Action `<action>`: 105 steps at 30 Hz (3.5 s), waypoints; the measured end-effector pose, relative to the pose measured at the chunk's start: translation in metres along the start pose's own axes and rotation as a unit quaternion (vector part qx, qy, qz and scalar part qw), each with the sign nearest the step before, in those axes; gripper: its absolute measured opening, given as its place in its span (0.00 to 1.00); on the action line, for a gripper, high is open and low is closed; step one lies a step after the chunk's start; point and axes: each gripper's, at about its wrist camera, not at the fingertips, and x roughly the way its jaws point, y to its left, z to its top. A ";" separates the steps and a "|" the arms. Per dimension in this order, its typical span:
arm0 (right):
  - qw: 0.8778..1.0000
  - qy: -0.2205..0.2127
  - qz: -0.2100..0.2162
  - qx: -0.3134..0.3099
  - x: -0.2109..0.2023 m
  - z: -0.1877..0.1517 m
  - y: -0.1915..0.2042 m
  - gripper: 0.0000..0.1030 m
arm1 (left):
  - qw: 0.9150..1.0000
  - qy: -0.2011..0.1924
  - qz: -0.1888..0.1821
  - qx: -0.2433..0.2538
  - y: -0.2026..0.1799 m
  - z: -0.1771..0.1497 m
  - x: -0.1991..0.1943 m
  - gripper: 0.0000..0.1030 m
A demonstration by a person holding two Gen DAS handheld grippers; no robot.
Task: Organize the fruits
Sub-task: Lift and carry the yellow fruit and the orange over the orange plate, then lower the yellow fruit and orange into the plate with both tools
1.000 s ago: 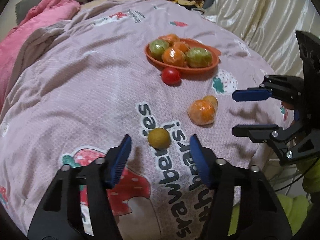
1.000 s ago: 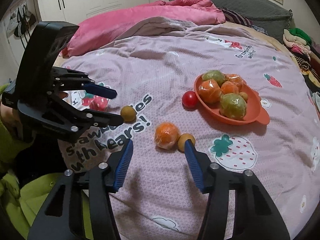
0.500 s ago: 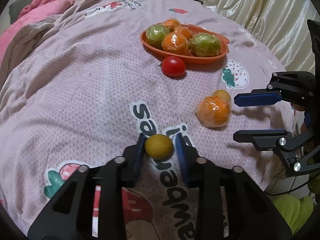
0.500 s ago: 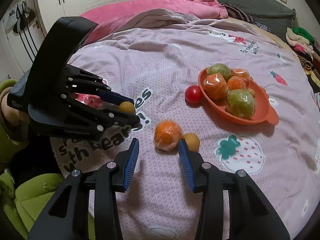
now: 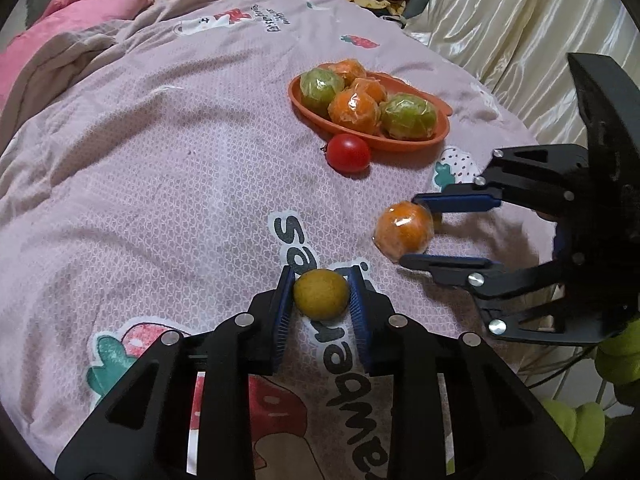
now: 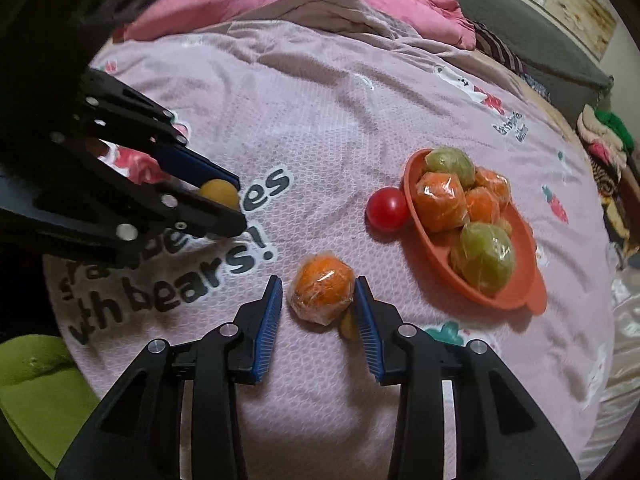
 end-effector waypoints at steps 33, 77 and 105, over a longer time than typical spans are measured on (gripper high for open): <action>0.982 -0.127 0.007 0.143 -0.073 -0.009 -0.115 0.32 | 0.999 -0.042 -0.015 0.009 -0.017 0.069 -0.012 0.19; 0.979 -0.102 0.015 0.179 -0.024 -0.018 -0.171 0.32 | 0.999 -0.012 -0.007 0.039 -0.033 0.141 0.054 0.19; 0.984 -0.075 0.006 0.163 -0.008 -0.009 -0.164 0.32 | 0.999 -0.023 -0.011 0.042 -0.030 0.137 0.047 0.29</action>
